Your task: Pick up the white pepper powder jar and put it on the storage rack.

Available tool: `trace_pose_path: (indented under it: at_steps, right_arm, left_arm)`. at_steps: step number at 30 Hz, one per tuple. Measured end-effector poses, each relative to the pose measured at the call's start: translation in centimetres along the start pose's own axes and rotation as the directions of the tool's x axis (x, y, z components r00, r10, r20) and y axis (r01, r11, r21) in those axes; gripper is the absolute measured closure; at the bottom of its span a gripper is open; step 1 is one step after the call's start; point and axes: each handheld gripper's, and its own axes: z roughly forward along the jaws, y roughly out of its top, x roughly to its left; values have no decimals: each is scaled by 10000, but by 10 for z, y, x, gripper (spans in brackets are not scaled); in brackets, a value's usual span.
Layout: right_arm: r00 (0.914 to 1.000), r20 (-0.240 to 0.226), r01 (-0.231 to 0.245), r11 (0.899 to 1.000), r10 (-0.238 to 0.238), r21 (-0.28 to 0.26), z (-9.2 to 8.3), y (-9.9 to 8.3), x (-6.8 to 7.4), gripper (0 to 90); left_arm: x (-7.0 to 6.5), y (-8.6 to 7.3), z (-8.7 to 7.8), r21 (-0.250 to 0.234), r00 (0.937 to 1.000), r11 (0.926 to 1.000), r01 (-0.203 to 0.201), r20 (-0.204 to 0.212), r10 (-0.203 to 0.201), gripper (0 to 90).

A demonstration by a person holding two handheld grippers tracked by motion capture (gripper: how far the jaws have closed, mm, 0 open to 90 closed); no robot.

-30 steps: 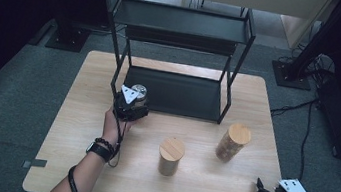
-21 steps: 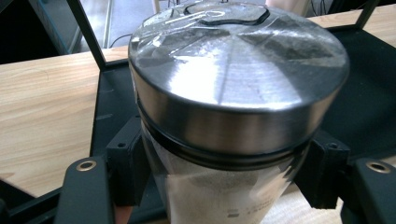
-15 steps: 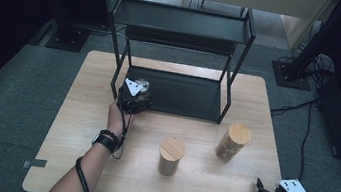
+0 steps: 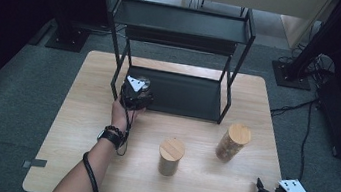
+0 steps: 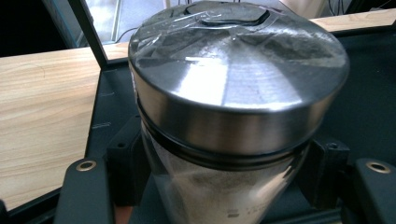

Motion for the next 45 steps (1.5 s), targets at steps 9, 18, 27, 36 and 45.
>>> trace_pose_path:
  at_steps: [9,18,27,36,45]
  right_arm:
    - [10000,22,14,10000,-14,1,0,0,0,39]
    - [10000,7,16,10000,-16,30,0,0,0,39]
    - [10000,14,15,10000,-15,11,0,0,1,39]
    - [10000,2,43,10000,-43,-40,0,0,1,41]
    - [9999,33,167,9999,-166,-42,0,0,2,41]
  left_arm:
    - [0,1,9,30,9999,10000,52,-160,-52,311]
    - [-1,5,18,-14,9995,9999,145,-270,-145,311]
    - [0,11,29,10,9989,9997,227,-409,-226,311]
    - [0,16,35,137,9984,9997,200,-535,-192,310]
    - [-1,15,23,82,9980,9980,619,-166,-618,233]
